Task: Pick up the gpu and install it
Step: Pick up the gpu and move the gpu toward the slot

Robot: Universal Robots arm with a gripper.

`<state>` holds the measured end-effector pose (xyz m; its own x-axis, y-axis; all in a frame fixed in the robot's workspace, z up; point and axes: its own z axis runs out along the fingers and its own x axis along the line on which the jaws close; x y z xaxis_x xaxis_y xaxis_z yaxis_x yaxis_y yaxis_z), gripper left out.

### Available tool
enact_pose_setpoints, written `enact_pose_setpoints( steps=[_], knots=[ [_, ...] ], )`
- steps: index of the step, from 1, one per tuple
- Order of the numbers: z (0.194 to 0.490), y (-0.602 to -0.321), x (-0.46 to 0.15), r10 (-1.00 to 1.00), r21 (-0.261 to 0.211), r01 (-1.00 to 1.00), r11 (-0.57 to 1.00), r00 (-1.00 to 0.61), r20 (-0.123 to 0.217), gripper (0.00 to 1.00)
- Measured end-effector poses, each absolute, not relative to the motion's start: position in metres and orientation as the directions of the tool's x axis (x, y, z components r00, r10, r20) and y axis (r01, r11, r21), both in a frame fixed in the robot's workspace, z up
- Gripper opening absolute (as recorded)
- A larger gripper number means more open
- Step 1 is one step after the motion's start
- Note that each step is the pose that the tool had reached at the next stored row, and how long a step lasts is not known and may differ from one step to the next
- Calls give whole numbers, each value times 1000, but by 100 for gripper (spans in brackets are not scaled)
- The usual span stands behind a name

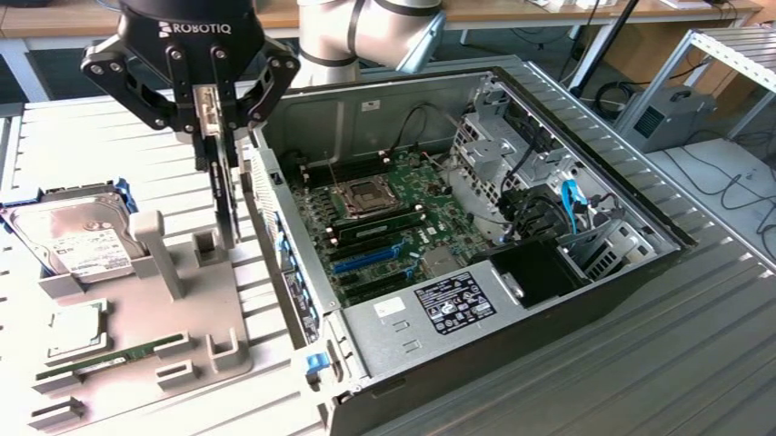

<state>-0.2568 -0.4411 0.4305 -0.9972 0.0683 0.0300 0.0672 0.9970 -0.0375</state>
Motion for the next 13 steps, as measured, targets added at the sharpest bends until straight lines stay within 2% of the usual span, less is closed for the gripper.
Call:
enact_pose_setpoints(
  steps=[13],
  knots=[
    [431, -441, -251, 68, -38, 67, 997, -997, 30, 26]
  ],
)
